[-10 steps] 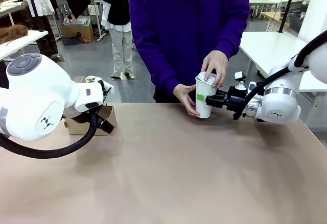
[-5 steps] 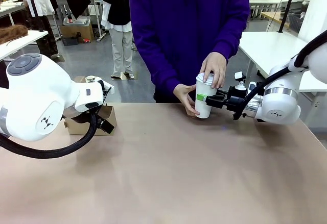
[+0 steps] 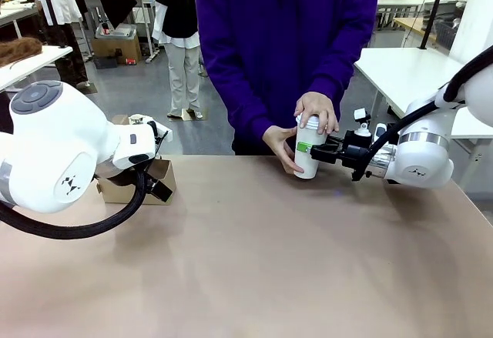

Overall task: Pour a drink into a cup and package it in a carrier.
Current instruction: When a person places the Paper Cup Lid on the 600 ml Paper Cup , lift the 600 ml Paper Cup.

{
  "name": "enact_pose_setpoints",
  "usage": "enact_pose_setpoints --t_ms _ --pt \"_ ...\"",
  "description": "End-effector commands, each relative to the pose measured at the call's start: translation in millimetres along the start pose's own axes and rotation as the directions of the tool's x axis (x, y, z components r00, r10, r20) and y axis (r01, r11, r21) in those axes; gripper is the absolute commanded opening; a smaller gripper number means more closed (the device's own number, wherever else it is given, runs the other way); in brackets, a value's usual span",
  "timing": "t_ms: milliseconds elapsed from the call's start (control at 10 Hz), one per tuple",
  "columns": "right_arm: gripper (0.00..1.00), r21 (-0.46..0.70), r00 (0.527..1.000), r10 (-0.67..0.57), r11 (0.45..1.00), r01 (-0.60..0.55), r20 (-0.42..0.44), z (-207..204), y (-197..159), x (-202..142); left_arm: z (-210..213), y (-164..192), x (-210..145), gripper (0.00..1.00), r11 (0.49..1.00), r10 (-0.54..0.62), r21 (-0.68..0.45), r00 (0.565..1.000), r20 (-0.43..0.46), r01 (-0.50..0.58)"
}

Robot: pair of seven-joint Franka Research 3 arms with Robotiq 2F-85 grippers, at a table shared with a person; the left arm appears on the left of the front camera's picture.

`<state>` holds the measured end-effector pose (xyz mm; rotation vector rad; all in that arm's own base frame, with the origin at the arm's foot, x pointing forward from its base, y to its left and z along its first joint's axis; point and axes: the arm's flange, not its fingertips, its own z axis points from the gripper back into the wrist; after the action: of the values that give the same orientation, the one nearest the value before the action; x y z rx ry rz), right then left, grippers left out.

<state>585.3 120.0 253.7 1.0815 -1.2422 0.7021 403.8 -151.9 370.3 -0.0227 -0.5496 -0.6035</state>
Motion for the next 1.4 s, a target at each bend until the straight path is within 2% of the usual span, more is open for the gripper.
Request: enact_pose_setpoints --t_ms 0,1300 --pt "0.8 -0.005 1.0 -0.001 1.0 0.001 0.013 -2.6 1.7 3.3 0.4 -0.1 -0.1 1.0 1.0 0.0 -0.002 1.0 0.001 0.0" --pt "0.8 -0.005 1.0 -0.001 1.0 0.001 0.013 -2.6 1.7 3.3 0.4 -0.1 -0.1 1.0 1.0 0.0 -0.002 1.0 0.001 0.0"
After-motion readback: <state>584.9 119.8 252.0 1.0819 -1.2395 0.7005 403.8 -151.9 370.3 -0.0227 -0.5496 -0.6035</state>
